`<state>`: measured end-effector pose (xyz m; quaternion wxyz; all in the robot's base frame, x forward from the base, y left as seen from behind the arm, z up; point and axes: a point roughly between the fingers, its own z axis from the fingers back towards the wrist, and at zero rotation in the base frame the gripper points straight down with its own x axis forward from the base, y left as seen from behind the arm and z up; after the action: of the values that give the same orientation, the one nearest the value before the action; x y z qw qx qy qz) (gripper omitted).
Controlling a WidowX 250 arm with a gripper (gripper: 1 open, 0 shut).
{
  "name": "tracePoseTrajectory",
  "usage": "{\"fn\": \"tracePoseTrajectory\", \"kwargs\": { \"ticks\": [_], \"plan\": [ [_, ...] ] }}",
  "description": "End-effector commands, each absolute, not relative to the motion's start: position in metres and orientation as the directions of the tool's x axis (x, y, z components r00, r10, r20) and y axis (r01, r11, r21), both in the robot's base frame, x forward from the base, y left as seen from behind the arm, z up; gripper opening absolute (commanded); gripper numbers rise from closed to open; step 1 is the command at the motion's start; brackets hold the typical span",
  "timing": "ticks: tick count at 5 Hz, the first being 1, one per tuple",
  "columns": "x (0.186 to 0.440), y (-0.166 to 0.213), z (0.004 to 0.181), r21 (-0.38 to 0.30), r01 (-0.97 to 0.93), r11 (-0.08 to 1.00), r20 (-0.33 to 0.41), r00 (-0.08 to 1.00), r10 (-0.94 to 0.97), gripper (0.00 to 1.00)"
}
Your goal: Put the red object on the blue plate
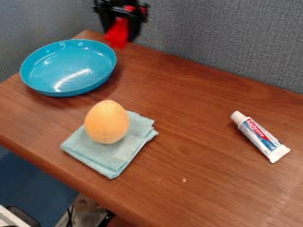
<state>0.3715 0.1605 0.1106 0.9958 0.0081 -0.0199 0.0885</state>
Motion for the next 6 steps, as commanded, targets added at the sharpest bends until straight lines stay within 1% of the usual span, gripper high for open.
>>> {"fn": "tracePoseTrajectory", "kwargs": {
  "ticks": [1,2,3,5,6],
  "plan": [
    [0.366,0.199,0.141,0.052,-0.236,0.970,0.121,0.966,0.228,0.00],
    [0.355,0.227,0.135,0.059,-0.294,0.954,0.104,0.952,0.287,0.00],
    [0.349,0.241,0.122,0.076,-0.315,0.946,0.073,0.948,0.310,0.00],
    [0.346,0.251,0.099,0.115,-0.313,0.943,0.033,0.950,0.311,0.00],
    [0.343,0.254,0.088,0.123,-0.307,0.944,0.017,0.951,0.307,0.00]
  ]
}}
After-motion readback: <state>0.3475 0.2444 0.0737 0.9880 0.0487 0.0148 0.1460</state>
